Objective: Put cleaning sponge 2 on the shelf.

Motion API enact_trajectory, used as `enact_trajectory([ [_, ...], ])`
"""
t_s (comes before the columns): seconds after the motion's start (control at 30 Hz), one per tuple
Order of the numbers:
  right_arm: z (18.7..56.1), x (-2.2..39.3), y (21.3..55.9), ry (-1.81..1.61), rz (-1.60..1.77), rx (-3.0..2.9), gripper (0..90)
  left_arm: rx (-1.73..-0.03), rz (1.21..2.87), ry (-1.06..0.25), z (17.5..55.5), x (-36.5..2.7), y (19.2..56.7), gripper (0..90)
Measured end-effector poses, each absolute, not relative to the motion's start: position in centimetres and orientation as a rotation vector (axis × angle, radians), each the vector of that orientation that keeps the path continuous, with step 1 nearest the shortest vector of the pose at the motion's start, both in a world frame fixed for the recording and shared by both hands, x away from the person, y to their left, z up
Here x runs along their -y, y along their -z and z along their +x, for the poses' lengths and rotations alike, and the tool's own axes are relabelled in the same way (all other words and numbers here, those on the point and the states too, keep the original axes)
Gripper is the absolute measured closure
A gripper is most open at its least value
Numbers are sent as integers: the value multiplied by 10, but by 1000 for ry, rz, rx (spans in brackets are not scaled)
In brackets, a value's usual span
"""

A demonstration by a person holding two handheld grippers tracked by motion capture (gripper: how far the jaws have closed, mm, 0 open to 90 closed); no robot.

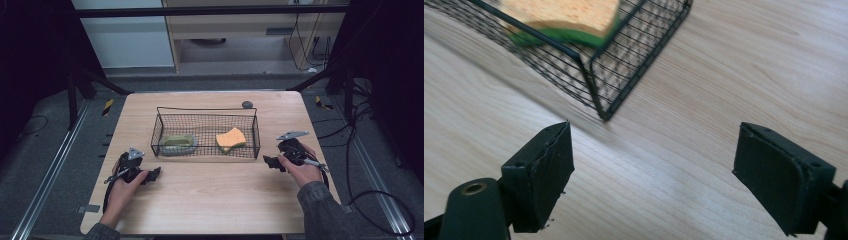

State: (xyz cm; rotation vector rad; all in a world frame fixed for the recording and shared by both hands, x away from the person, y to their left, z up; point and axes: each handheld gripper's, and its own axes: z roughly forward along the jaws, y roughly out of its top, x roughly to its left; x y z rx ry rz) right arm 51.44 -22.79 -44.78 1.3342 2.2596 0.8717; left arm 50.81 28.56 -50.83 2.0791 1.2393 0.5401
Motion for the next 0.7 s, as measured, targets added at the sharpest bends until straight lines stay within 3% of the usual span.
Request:
enact_trajectory([
  [0.7, 535, 244, 491, -866, 1466, -2119, 141, -1239, 2079, -540, 508, -286, 508, 0],
])
